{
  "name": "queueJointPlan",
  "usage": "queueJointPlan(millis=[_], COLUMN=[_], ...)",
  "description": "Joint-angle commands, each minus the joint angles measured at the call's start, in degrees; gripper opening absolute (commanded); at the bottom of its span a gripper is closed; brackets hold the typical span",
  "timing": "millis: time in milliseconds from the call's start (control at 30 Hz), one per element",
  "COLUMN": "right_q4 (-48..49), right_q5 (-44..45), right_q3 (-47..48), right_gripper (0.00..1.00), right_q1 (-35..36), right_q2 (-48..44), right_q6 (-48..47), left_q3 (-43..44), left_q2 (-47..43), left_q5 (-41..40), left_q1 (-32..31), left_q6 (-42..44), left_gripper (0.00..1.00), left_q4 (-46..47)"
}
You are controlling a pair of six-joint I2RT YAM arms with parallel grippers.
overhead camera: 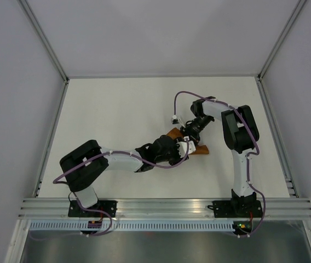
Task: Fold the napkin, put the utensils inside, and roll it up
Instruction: Roll the napkin with the utensil
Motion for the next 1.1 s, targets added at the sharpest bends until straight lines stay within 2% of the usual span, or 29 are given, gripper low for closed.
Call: queueJointPlan(millis=[0,267,567,667,733,767,800,900,1000,1067], right_q4=[4.7,4.2,3.9,3.8,4.1,4.1,4.1,4.1,3.9,4.0], right_q5=[10.0,10.1,10.1,9.7,9.6,9.1,8.6,7.0,6.3,6.2], right_q3=[-0.5,0.6,0.8,0.7,0.4,0.4,0.4,0.1,-0.2,-0.4], right_gripper=[0.17,0.17,0.17,0.17,0.19,0.22,0.29,0.38,0.44,0.46], right_q1=[0.1,0.1,-0.2,-0.7,-0.8,-0.8,-0.8,-0.8,-0.8,-0.9], right_q2=[4.7,5.5,5.7,5.4,4.9,4.6,4.2,2.6,0.8,-0.3], right_q6=[-2.9,-2.6,-2.6,-2.9,-2.6,-2.6,-2.4,-2.2,-1.6,-0.3], left_q3=[4.2,7.9,9.0,10.2,11.3,11.5,12.2,13.6,14.8,15.2], left_q2=[2.8,8.6,12.4,13.4,13.9,14.4,14.8,15.9,16.8,17.1], left_q5=[-4.1,-6.6,-5.5,-3.4,-0.6,1.2,2.2,5.6,9.5,11.4], left_q1=[-0.4,-0.3,0.5,1.4,1.9,2.4,2.7,3.6,4.3,4.9], left_q6=[8.1,11.0,10.0,8.7,8.0,7.3,6.8,5.7,5.3,5.0], left_gripper=[0.6,0.6,0.57,0.51,0.43,0.34,0.29,0.11,0.04,0.02], left_q4=[0.2,-3.0,-6.3,-9.2,-11.6,-12.1,-13.6,-15.9,-18.5,-20.5])
